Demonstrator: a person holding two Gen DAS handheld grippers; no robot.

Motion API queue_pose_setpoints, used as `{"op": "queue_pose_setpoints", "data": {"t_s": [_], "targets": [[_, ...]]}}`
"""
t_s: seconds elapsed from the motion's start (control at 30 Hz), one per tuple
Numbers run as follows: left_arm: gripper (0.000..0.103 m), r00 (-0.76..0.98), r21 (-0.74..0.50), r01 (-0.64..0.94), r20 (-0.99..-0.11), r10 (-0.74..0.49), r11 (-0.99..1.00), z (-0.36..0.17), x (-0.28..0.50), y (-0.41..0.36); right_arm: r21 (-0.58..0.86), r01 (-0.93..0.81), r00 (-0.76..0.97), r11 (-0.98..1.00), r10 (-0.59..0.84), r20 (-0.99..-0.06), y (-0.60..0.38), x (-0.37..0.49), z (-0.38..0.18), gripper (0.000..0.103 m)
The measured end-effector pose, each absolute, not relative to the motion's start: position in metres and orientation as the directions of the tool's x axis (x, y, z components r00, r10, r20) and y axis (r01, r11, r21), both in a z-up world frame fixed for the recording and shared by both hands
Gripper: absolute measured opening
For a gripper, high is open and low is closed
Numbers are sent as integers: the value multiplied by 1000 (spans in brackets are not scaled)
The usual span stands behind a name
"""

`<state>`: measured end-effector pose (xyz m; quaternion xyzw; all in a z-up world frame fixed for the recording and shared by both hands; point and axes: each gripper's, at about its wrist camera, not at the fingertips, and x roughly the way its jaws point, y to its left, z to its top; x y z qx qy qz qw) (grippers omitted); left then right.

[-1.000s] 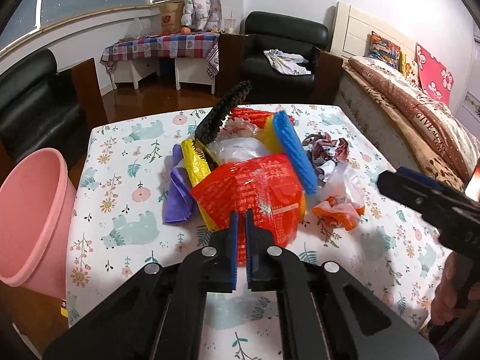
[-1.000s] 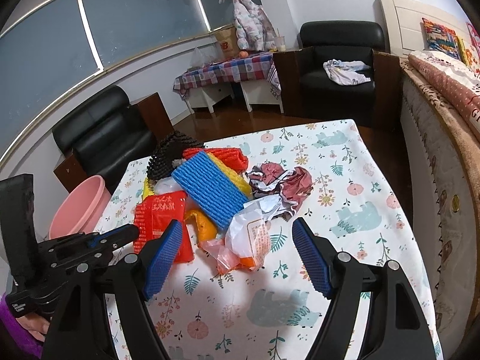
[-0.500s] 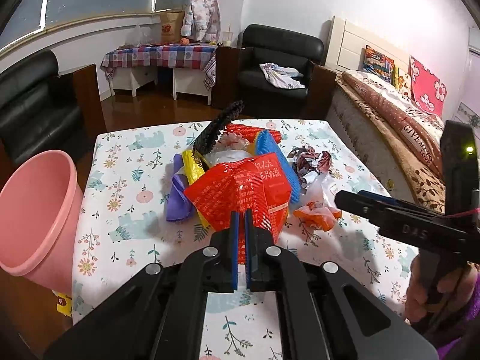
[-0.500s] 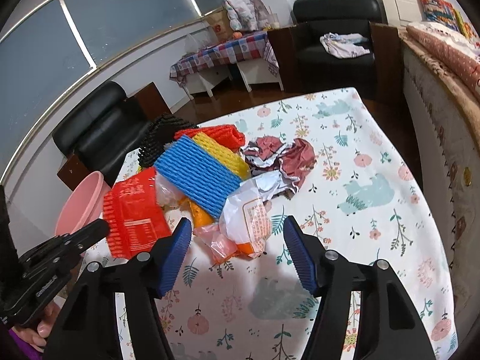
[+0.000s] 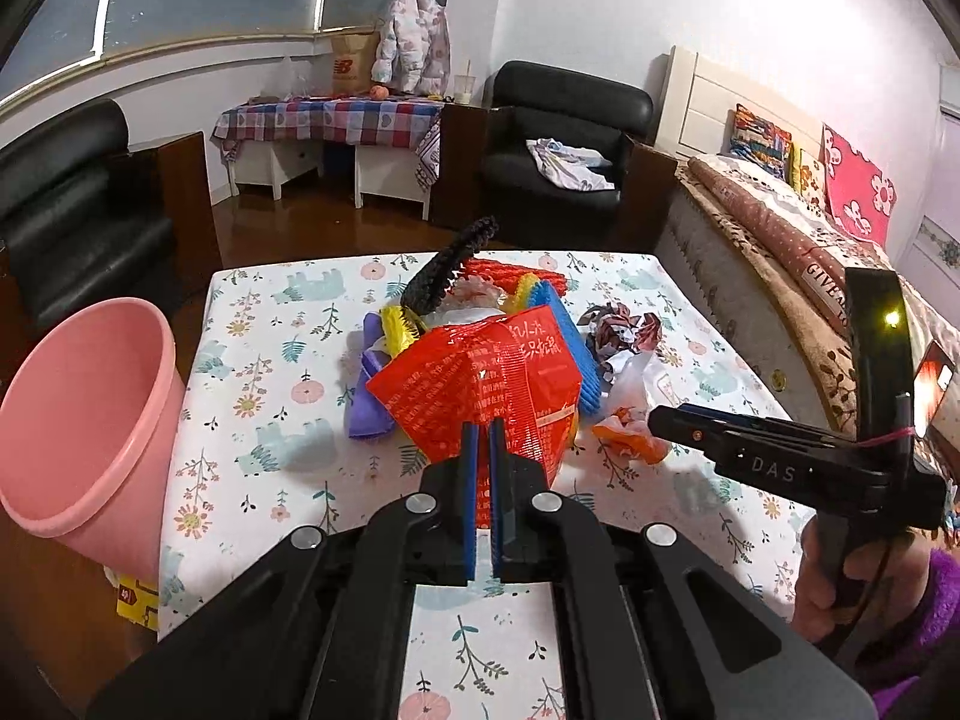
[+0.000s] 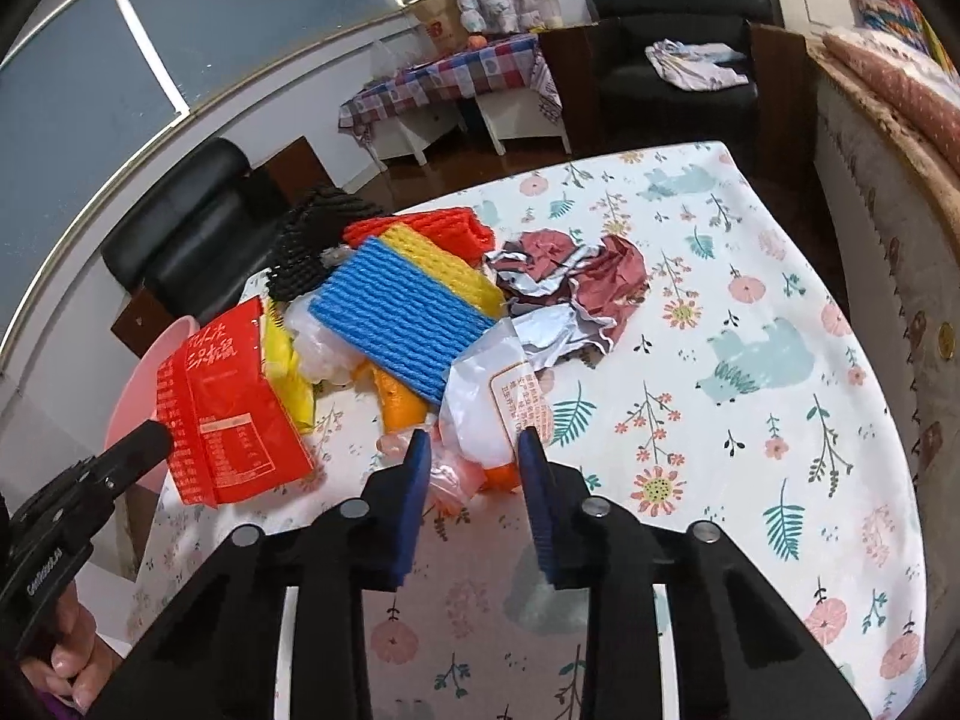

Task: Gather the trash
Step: 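Grasp the red mesh bag with left gripper while right gripper grasps white plastic bag, then carry the red bag and white bag over the pink bin with both grippers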

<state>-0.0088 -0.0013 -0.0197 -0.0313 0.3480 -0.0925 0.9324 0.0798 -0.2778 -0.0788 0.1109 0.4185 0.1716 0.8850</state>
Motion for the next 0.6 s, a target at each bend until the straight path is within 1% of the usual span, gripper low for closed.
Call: {"op": "queue_pose_setpoints", "data": {"t_s": [0.13, 0.3, 0.6], "targets": [[3, 752, -130, 142, -631, -193, 981, -16, -13, 3, 328, -223, 604, 918, 394, -693, -277, 71, -73, 21], [3, 766, -138, 126, -615, -185, 982, -10, -17, 10, 319, -260, 633, 911, 410, -657, -276, 56, -55, 21], [3, 801, -158, 56, -582, -139, 986, 3, -29, 39, 296, -377, 651, 878, 479, -589, -249, 35, -19, 21]]}}
